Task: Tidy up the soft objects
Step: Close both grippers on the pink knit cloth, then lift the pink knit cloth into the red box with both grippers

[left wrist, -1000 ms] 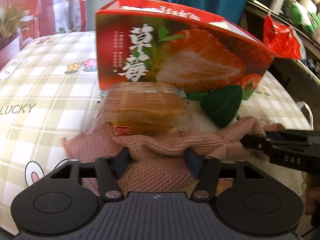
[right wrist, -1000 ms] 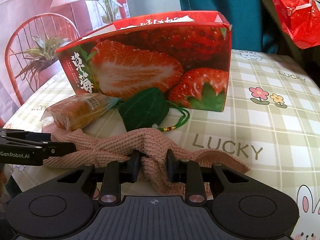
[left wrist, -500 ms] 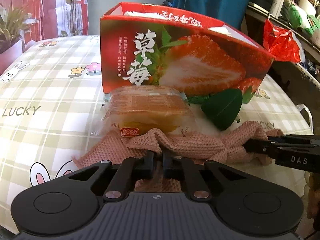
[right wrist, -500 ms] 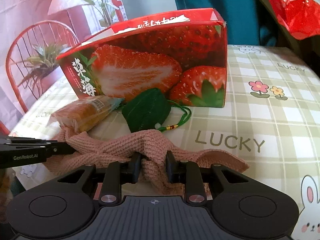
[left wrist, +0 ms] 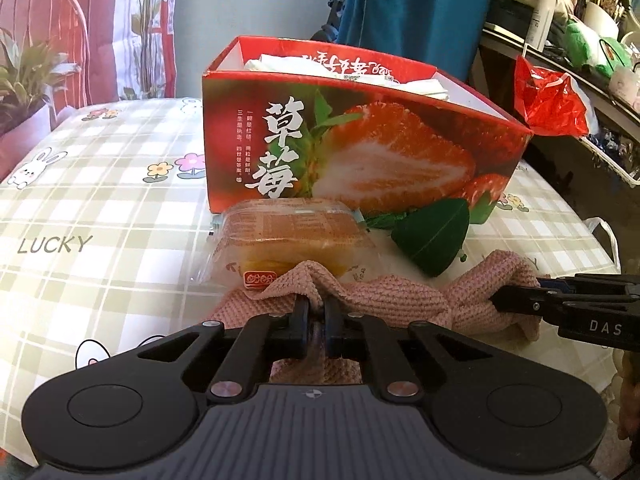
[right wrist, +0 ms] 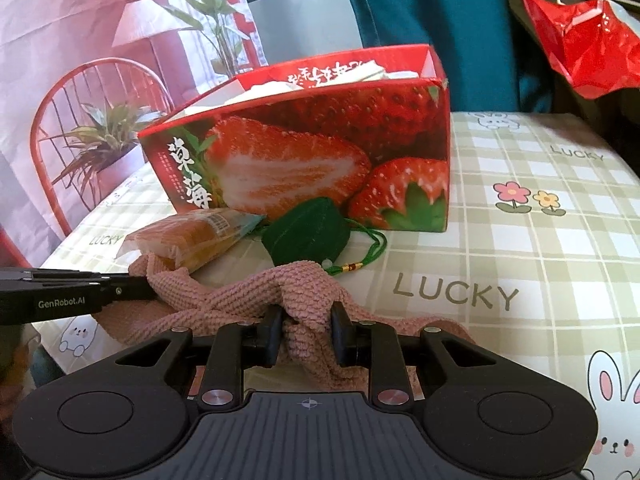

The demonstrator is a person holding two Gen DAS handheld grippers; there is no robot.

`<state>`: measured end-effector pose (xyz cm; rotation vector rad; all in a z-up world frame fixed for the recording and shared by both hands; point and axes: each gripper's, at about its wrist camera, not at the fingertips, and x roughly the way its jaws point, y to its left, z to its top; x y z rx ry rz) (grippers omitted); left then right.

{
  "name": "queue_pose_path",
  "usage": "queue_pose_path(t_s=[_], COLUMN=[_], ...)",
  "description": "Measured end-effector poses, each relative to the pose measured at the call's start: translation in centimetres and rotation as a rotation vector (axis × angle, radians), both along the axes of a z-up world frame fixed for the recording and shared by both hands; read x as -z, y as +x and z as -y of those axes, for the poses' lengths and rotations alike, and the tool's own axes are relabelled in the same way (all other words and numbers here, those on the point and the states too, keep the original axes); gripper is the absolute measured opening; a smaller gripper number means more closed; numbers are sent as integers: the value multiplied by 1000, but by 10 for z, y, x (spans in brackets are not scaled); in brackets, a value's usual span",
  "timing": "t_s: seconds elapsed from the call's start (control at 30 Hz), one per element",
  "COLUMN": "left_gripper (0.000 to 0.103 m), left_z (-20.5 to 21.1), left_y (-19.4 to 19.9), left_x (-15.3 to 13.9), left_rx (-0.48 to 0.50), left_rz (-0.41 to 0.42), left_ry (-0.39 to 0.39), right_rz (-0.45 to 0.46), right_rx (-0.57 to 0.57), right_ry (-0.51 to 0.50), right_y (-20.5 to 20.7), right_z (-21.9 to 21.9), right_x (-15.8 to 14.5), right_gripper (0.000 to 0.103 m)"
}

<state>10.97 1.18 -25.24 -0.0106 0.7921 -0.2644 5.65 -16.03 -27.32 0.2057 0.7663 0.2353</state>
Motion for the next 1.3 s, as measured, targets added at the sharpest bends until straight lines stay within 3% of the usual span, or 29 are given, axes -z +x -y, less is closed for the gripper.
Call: queue_pose_path(t_s=[0.8, 1.3], left_gripper=[8, 8], left_z=[-3, 4], left_y=[-2, -32], left_x=[3, -32], left_rx=[-6, 33], left_rz=[-10, 111], left_ry=[-10, 0], right_rz=[-30, 37], right_rx=[-7, 29], right_ry=[-12, 2], right_y=[1, -13], right_z=[-2, 4], right_x=[9, -10], right_gripper=[23, 23])
